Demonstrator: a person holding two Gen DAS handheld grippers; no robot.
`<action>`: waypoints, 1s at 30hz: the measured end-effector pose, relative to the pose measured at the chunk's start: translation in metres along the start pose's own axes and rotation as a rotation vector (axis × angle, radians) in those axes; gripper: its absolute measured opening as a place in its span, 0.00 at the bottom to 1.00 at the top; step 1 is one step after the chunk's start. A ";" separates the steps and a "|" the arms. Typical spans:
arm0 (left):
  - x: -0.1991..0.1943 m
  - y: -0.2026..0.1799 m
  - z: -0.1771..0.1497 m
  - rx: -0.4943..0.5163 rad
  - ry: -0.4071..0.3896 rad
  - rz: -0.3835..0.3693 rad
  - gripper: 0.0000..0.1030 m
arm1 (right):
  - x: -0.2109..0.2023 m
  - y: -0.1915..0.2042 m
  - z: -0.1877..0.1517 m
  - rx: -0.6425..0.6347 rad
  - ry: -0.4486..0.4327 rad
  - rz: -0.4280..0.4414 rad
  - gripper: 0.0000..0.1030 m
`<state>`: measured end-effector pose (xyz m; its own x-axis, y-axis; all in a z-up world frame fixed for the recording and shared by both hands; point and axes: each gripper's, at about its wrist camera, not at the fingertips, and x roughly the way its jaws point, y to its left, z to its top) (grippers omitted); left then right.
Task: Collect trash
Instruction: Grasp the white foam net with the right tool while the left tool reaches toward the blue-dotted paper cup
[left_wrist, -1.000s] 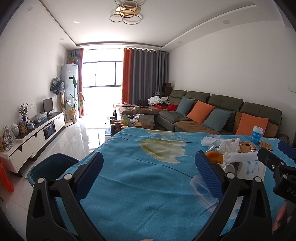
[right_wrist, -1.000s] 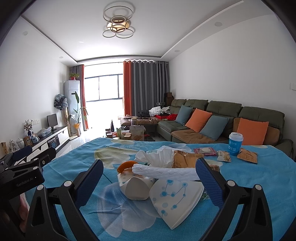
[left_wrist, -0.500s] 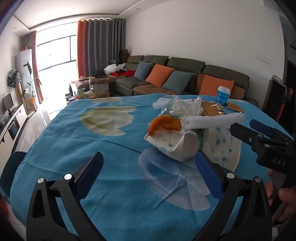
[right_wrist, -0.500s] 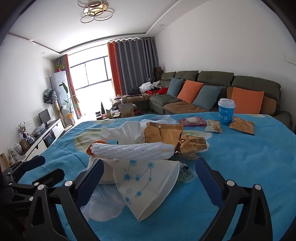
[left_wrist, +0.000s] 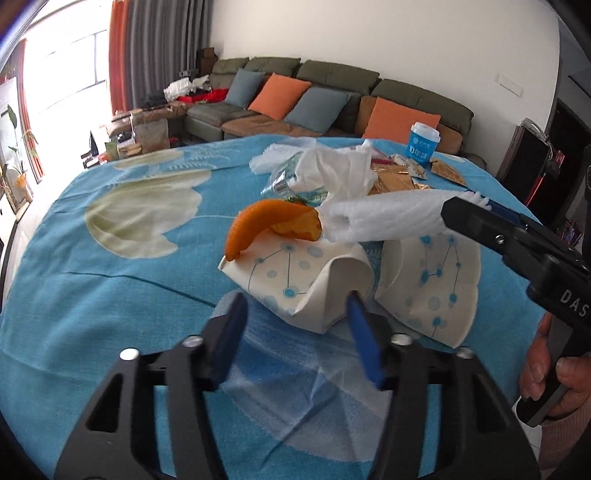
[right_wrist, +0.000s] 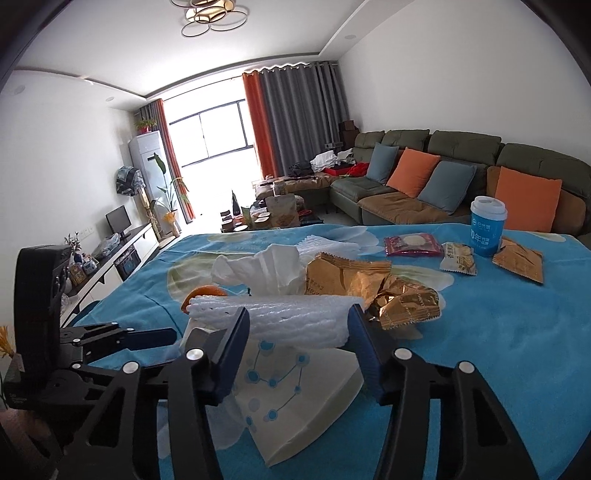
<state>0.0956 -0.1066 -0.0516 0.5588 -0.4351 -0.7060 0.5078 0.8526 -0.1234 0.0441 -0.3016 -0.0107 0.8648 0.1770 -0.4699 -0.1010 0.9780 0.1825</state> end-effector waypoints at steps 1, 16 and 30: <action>0.001 0.002 0.000 -0.010 0.008 -0.012 0.41 | 0.000 0.000 0.000 -0.006 -0.001 0.008 0.41; -0.021 0.022 -0.007 -0.046 -0.049 -0.088 0.01 | -0.024 0.012 0.020 -0.017 -0.063 0.107 0.09; -0.012 0.026 0.004 -0.058 -0.013 -0.127 0.67 | -0.027 0.012 0.023 0.010 -0.071 0.113 0.09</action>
<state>0.1045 -0.0806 -0.0431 0.5007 -0.5442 -0.6731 0.5364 0.8054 -0.2521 0.0305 -0.2974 0.0238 0.8806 0.2779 -0.3839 -0.1953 0.9509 0.2403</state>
